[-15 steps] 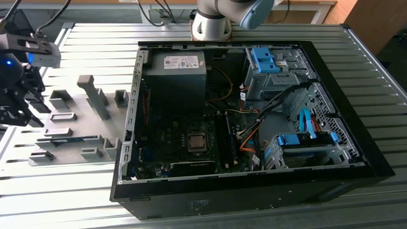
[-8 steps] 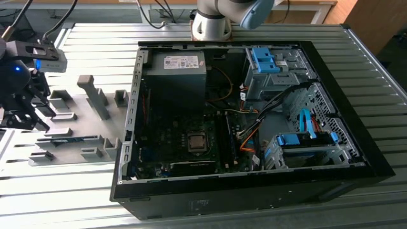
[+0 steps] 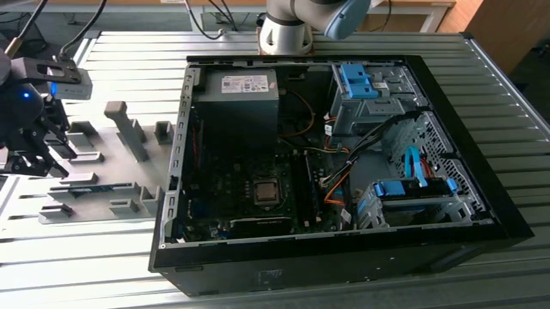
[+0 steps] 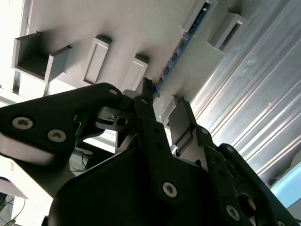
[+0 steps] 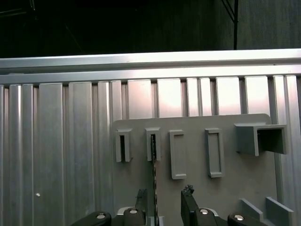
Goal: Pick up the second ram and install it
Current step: 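Pick up the second ram and move it above second insertion slot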
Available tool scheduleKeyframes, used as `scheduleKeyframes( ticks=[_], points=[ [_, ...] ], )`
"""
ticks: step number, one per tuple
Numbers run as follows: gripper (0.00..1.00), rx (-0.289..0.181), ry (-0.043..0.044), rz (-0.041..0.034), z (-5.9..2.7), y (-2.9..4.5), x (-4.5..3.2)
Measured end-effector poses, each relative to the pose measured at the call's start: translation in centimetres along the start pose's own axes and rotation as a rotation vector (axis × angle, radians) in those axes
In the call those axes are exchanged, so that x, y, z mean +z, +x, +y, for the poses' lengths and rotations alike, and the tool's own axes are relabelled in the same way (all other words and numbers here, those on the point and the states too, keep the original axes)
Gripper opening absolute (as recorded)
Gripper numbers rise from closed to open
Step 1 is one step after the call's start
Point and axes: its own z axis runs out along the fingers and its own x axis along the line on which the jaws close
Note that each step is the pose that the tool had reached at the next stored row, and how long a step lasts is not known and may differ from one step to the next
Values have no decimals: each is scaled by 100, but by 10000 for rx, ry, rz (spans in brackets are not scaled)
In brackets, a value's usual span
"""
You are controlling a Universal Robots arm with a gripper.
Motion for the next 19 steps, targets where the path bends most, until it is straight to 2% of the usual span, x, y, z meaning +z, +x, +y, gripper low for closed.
scheduleKeyframes(
  ticks=[7, 8, 10, 11, 14, 19],
  points=[
    [42, -1, -2, -26, -14, 7, 123],
    [42, -2, -6, -59, -14, 10, 134],
    [42, -3, -7, -172, -14, 12, 152],
    [42, -3, -1, -173, -14, 12, 157],
    [42, -2, 6, -91, -15, 15, 173],
    [42, -24, 7, -88, -18, 48, 250]
  ],
)
